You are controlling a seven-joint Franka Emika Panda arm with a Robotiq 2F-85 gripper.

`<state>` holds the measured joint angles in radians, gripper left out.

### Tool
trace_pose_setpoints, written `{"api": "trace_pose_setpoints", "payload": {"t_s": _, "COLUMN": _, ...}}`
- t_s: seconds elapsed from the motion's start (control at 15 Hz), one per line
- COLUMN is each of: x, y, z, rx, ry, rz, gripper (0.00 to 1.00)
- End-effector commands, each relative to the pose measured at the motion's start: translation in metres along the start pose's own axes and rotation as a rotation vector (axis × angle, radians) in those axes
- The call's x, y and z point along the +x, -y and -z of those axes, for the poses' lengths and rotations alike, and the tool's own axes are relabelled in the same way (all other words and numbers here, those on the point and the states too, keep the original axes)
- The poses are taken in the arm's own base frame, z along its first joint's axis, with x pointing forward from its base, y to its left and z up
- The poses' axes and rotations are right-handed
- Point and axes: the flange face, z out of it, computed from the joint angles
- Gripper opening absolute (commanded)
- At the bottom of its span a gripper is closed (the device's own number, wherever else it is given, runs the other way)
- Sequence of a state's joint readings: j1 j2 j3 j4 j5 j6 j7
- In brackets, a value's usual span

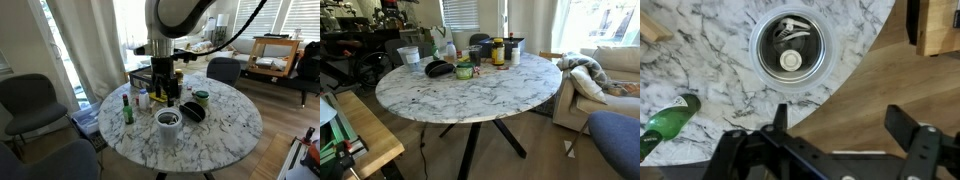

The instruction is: Remove the glasses from the silver cup and put them in the black purse

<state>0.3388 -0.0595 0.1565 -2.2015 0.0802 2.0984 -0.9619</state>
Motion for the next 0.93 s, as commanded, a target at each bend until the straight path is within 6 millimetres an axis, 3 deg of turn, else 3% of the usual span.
{"api": "trace_pose_setpoints", "payload": {"t_s": 0.0, "x": 0.009, "y": 0.011, "z": -0.021, "rx": -0.022, "ry": 0.045, "rz": -0.083, "gripper": 1.00}}
{"api": "trace_pose_setpoints", "payload": {"t_s": 0.27, "x": 0.009, "y": 0.038, "z": -0.051, "rx": -0.036, "ry": 0.104, "rz": -0.192, "gripper": 1.00}}
{"api": "trace_pose_setpoints", "payload": {"t_s": 0.47, "x": -0.018, "y": 0.056, "z": -0.059, "rx": -0.087, "ry": 0.160, "rz": -0.313, "gripper": 1.00}}
{"api": "trace_pose_setpoints", "payload": {"t_s": 0.53, "x": 0.002, "y": 0.041, "z": -0.057, "rx": -0.039, "ry": 0.154, "rz": -0.260, "gripper": 1.00}}
{"api": "trace_pose_setpoints", "payload": {"t_s": 0.87, "x": -0.021, "y": 0.048, "z": -0.059, "rx": -0.081, "ry": 0.170, "rz": -0.350, "gripper": 1.00}}
